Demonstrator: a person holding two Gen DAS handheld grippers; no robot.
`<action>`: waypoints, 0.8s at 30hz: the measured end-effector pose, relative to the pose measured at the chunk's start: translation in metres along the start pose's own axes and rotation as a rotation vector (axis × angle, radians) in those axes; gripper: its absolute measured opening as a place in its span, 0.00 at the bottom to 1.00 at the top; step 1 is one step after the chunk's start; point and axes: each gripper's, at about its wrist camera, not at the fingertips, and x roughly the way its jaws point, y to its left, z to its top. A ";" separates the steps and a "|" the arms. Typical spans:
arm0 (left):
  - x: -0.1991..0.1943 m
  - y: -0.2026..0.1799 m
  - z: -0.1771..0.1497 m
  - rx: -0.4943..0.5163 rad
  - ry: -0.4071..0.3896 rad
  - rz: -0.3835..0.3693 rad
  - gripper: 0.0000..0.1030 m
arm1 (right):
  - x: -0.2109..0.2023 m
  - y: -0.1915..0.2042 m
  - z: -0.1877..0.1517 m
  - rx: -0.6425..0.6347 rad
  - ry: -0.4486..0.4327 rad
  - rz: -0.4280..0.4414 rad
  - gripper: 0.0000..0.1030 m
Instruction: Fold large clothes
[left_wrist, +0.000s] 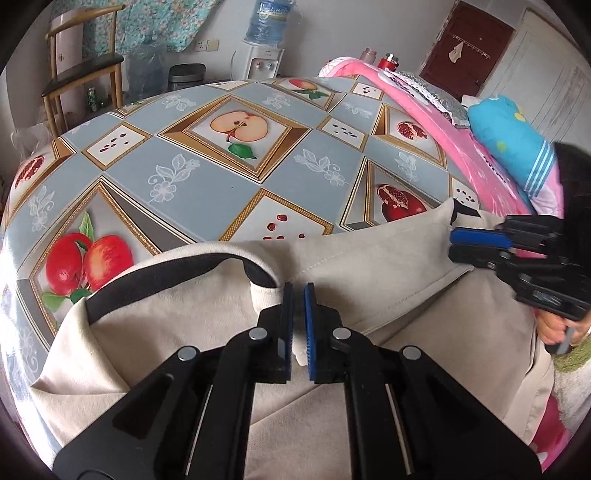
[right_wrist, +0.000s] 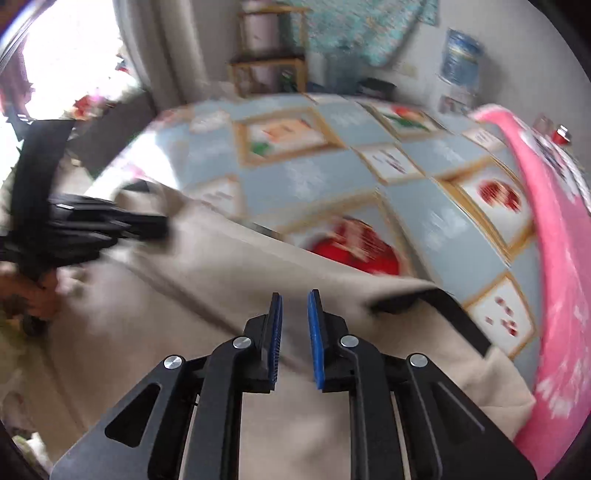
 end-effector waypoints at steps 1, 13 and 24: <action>0.000 -0.001 0.000 0.004 0.000 0.007 0.07 | 0.001 0.009 0.001 -0.009 -0.008 0.035 0.15; -0.006 -0.041 -0.017 0.121 0.038 0.026 0.09 | 0.040 0.023 -0.005 0.037 0.086 -0.003 0.16; -0.039 -0.040 -0.014 0.016 -0.016 0.146 0.10 | -0.035 0.025 -0.020 0.157 0.033 -0.029 0.50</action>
